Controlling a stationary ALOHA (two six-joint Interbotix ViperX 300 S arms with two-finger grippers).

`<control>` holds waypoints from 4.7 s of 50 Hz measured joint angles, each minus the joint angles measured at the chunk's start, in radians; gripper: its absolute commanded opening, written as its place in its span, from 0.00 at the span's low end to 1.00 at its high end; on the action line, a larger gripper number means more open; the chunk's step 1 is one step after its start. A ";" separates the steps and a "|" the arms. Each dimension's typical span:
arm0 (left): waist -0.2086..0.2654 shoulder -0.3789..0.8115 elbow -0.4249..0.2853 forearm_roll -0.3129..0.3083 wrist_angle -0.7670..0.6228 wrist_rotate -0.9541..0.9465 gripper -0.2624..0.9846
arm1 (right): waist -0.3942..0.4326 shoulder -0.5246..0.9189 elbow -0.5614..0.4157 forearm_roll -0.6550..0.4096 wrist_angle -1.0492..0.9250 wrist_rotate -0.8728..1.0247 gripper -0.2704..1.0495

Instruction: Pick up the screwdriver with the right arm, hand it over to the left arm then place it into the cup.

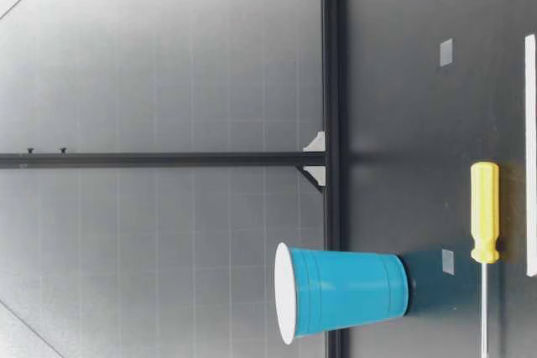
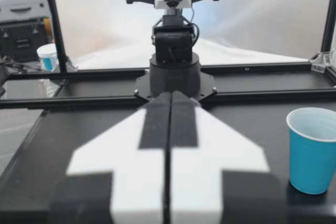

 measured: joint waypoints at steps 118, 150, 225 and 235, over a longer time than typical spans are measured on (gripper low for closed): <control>0.014 -0.023 0.080 -0.003 -0.044 0.002 0.27 | -0.066 1.447 -1.086 -0.077 0.899 -0.028 0.66; 0.014 -0.025 0.080 -0.003 -0.044 -0.003 0.27 | -0.074 1.466 -1.055 -0.075 0.844 -0.029 0.39; 0.014 0.295 0.087 -0.021 -0.453 -0.038 0.72 | -0.005 1.134 -0.591 -0.023 -0.460 0.130 0.18; 0.014 0.368 0.049 -0.021 -0.486 -0.060 0.72 | -0.005 1.143 -0.611 -0.025 -0.443 0.124 0.18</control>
